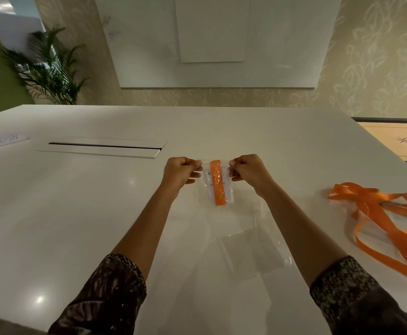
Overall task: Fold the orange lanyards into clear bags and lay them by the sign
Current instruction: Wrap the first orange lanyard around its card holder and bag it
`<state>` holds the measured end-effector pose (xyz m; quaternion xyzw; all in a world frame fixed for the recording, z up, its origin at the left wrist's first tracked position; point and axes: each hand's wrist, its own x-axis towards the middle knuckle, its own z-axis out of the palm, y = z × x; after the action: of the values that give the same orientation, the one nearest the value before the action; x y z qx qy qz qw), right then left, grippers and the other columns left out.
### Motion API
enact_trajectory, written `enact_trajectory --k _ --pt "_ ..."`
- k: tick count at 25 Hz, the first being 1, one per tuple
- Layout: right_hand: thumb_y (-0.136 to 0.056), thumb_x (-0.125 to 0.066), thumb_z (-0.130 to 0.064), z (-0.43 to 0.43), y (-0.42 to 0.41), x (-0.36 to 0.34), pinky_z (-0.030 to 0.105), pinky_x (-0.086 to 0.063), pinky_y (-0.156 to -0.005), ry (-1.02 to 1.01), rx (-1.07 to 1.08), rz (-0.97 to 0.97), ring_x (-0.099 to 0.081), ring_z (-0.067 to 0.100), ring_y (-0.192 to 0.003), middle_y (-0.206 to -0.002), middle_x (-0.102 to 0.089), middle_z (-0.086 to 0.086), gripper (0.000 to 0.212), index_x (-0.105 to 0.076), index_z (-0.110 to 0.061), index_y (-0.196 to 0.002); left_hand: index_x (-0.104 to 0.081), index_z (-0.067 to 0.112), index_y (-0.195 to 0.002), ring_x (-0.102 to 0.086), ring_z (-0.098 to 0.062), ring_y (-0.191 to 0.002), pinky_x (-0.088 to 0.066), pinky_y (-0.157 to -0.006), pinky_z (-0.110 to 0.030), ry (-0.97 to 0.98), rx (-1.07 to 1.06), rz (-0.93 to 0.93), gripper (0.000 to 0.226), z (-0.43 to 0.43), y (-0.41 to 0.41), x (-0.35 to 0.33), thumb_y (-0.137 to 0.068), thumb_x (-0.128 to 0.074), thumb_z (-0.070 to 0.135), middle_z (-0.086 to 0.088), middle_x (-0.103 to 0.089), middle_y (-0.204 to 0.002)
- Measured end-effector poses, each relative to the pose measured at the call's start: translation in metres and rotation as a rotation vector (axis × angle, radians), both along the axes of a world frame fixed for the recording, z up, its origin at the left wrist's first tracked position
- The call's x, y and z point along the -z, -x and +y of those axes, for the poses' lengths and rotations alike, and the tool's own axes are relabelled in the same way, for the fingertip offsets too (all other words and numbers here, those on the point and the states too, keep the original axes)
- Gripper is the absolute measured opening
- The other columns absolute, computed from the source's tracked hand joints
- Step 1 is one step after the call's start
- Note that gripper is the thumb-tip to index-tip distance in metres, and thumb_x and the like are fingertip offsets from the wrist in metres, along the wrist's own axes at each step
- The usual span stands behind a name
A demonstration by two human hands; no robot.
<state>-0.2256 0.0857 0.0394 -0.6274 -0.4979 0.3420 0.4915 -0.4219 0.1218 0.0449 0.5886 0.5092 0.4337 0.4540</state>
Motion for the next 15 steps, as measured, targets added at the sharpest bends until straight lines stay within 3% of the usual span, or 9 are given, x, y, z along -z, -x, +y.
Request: enact_trajectory --k 4,10,15 --pt "-0.094 -0.058 -0.011 0.010 0.025 0.002 0.040 -0.060 -0.074 0.041 -0.014 0.094 -0.069 0.029 -0.075 -0.079 -0.067 0.015 0.019 -0.067 0.003 -0.084 -0.067 0.013 -0.085 -0.071 -0.010 -0.064 -0.056 -0.055 -0.022 0.027 -0.067 -0.045 0.010 0.001 0.024 0.005 -0.086 -0.070 0.022 0.001 -0.073 -0.078" --pt "-0.093 -0.059 -0.010 0.042 0.078 0.006 0.042 -0.060 -0.078 0.114 -0.030 0.162 -0.067 0.028 -0.071 -0.075 -0.065 0.014 0.020 -0.066 0.008 -0.088 -0.067 0.011 -0.085 -0.070 -0.012 -0.067 -0.055 -0.053 -0.020 0.098 -0.078 -0.047 0.006 0.028 0.079 0.008 -0.087 -0.068 0.017 -0.002 -0.072 -0.080" --pt "-0.093 -0.056 -0.005 0.083 0.139 0.010 0.035 -0.060 -0.066 0.192 -0.029 0.221 -0.064 0.024 -0.065 -0.075 -0.063 0.015 0.016 -0.063 0.009 -0.091 -0.068 0.007 -0.087 -0.071 -0.012 -0.068 -0.054 -0.052 -0.018 0.163 -0.086 -0.001 0.006 0.066 0.140 0.009 -0.090 -0.063 0.009 -0.005 -0.072 -0.080"
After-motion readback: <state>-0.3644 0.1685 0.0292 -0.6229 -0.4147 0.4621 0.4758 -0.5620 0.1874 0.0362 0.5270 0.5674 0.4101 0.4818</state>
